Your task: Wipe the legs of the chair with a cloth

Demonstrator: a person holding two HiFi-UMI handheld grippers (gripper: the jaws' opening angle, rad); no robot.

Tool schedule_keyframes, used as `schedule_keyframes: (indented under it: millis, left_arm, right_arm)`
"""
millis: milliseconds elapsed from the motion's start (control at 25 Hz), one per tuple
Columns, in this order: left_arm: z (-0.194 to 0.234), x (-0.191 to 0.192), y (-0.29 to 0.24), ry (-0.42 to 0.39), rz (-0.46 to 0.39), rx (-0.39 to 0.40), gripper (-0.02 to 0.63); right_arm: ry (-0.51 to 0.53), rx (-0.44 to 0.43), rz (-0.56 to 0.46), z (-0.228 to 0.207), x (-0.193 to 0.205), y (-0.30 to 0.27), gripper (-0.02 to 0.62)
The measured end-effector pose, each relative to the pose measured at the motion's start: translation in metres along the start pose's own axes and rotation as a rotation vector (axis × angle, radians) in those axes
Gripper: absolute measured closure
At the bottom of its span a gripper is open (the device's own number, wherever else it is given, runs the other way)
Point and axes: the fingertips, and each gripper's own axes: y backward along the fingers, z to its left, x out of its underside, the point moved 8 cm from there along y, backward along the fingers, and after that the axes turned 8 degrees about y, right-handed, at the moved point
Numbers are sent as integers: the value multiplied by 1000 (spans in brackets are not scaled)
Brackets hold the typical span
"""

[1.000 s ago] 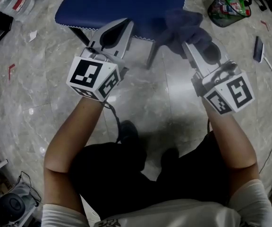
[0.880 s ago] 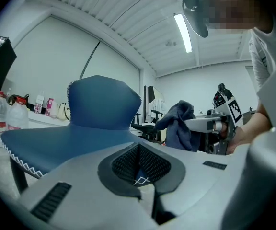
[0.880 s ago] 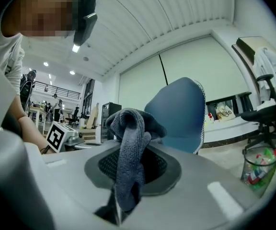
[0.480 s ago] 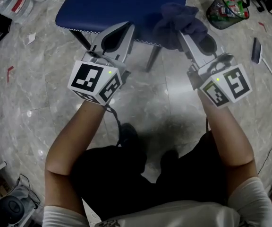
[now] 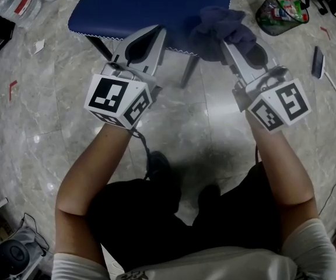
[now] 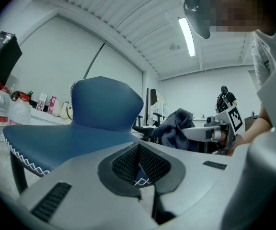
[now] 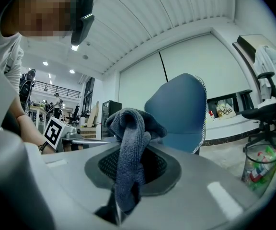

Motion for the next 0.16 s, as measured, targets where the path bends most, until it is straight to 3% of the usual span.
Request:
schedule_keyframes:
  millis: [160]
  left_arm:
    - [-1,0,-1,-8,6,2,600]
  right_arm:
    - [-5,4,2,0,-1,1,531]
